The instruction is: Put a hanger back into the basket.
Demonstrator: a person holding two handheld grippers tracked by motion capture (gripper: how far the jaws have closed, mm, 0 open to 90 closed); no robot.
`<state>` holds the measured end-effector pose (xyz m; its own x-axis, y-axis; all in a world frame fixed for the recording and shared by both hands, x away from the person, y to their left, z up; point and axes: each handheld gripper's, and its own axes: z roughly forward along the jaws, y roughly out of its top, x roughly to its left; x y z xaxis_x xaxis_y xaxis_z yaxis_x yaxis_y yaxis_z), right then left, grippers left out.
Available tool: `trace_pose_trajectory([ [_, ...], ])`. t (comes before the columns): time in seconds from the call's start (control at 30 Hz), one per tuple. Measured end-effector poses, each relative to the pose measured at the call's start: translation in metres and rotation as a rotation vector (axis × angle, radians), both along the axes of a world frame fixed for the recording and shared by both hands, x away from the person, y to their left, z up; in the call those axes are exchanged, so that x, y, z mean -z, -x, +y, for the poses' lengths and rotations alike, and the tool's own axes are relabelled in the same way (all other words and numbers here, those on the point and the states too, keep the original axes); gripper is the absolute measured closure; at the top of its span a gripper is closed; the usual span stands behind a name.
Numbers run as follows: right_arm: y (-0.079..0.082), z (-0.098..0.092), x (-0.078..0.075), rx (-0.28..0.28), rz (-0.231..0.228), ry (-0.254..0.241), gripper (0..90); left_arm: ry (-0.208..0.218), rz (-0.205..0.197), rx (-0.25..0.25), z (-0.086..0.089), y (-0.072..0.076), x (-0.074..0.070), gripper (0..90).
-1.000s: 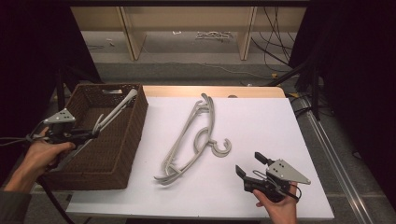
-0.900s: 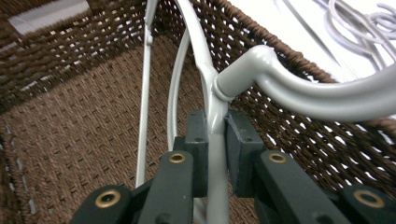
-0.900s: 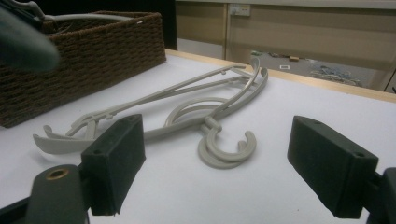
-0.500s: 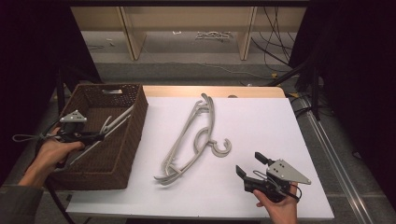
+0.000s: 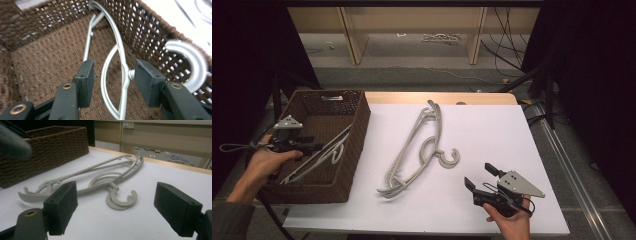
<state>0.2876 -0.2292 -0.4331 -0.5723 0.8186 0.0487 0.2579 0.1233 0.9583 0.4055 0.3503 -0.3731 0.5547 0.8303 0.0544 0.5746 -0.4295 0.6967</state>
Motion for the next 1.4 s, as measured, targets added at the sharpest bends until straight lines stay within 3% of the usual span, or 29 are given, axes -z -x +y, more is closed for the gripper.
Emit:
trace_pose_trajectory([
  [0.03,-0.001,0.001,0.001,-0.001,-0.006,-0.008,20.0,0.002,-0.007,-0.001,-0.001,0.001,-0.003,48.9],
  [0.07,-0.001,0.001,0.001,-0.003,-0.008,-0.007,20.0,0.039,-0.034,-0.027,-0.004,0.002,-0.005,48.0],
  [0.23,-0.001,0.0,0.001,-0.003,-0.007,-0.01,20.0,0.082,-0.093,-0.05,-0.016,0.014,-0.023,40.7],
  [0.37,0.0,0.0,0.001,-0.004,-0.002,-0.007,20.0,0.117,-0.131,-0.004,-0.034,0.027,-0.031,37.2],
  [0.4,-0.001,0.001,0.001,-0.004,-0.007,-0.009,20.0,0.107,-0.125,0.01,-0.037,0.029,-0.033,35.7],
  [0.47,0.0,0.0,0.0,-0.001,0.0,0.002,20.0,0.146,-0.15,0.011,-0.047,0.035,-0.033,33.7],
  [0.57,0.001,-0.001,0.0,-0.002,0.007,0.009,20.0,0.143,-0.156,0.039,-0.059,0.042,-0.033,31.2],
  [0.7,0.001,-0.002,-0.001,0.004,0.002,0.013,20.0,0.191,-0.2,0.076,-0.082,0.052,-0.033,29.3],
  [0.83,0.001,-0.002,-0.001,0.004,-0.004,0.013,20.0,0.218,-0.221,0.099,-0.102,0.057,-0.031,28.5],
  [0.9,0.001,-0.001,-0.001,0.003,-0.004,0.003,20.0,0.239,-0.231,0.121,-0.108,0.059,-0.032,28.4],
  [1.0,0.001,-0.002,-0.001,0.001,-0.01,0.003,20.0,0.304,-0.267,0.116,-0.115,0.063,-0.028,28.0],
  [1.1,0.002,-0.004,-0.002,0.006,-0.012,0.005,20.0,0.322,-0.254,0.135,-0.122,0.067,-0.024,27.5],
  [1.23,0.002,-0.001,-0.003,-0.008,-0.016,-0.015,20.0,0.311,-0.258,0.163,-0.131,0.071,-0.018,26.1],
  [1.4,0.002,-0.001,-0.003,-0.008,-0.005,0.006,20.0,0.318,-0.261,0.194,-0.139,0.076,-0.014,24.9],
])
